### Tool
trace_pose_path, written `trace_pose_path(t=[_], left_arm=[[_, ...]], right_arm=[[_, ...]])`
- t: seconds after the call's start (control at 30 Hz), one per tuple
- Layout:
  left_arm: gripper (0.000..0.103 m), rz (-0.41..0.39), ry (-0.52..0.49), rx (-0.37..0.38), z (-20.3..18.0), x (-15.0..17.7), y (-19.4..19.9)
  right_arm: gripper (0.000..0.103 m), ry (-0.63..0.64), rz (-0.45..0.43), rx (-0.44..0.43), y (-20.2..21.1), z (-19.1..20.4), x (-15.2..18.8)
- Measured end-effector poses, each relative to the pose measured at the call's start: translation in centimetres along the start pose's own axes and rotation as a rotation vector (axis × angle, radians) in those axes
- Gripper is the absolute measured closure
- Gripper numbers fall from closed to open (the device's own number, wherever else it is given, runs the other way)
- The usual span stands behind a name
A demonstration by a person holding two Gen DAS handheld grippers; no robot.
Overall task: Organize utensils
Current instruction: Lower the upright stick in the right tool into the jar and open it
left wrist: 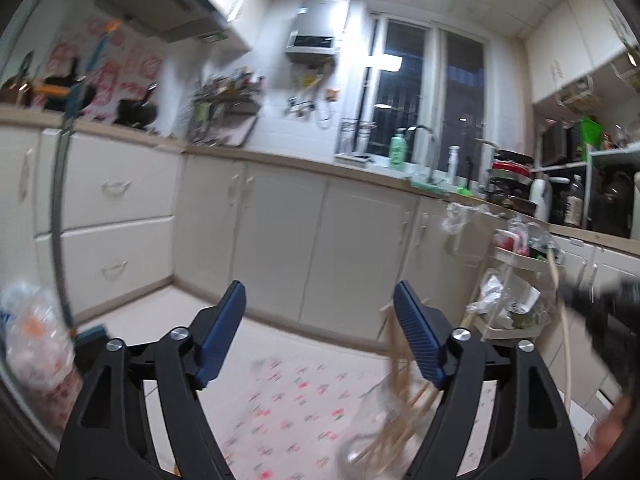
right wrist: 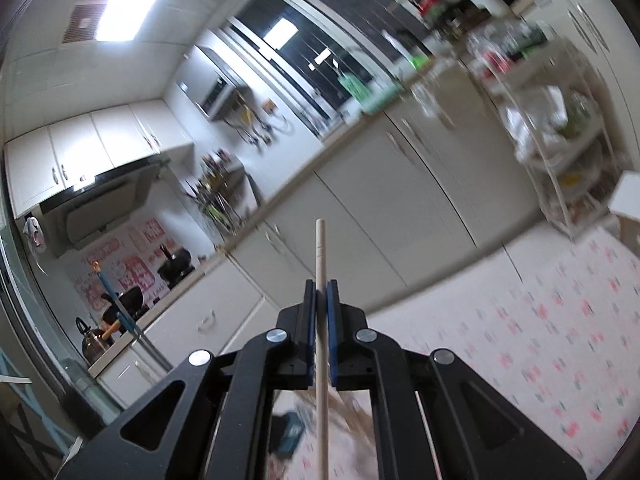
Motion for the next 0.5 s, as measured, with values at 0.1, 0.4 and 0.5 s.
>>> trace_pose_path(t=[0.1, 0.4, 0.5], left_arm=[[0.027, 0.024, 0.044, -0.043, 2.7, 1.7, 0.8], [0.025, 0.045, 0.11, -0.066, 5.7, 3.0, 0.9], [0.025, 0.072, 0.133, -0.06, 6.1, 3.3, 0.3]], right_arm=[[0.097, 0.047, -0.074, -0.014, -1.5, 2.1, -1.4], [0.097, 0.179, -0.149, -0.003, -6.5, 5.1, -1.0], [0.097, 0.228, -0.154, 0.013, -7.7, 5.2, -0.1]])
Point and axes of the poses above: each gripper's, at about its wrist camera, not at the fingertips, and y roughly against the way its jaws point, z to its left, x to its underside, the point moved 10 cm from there along -y, roughly the way its jaws point, and after that the axes turned 3 degrees about -y, right-handed, at the moved point
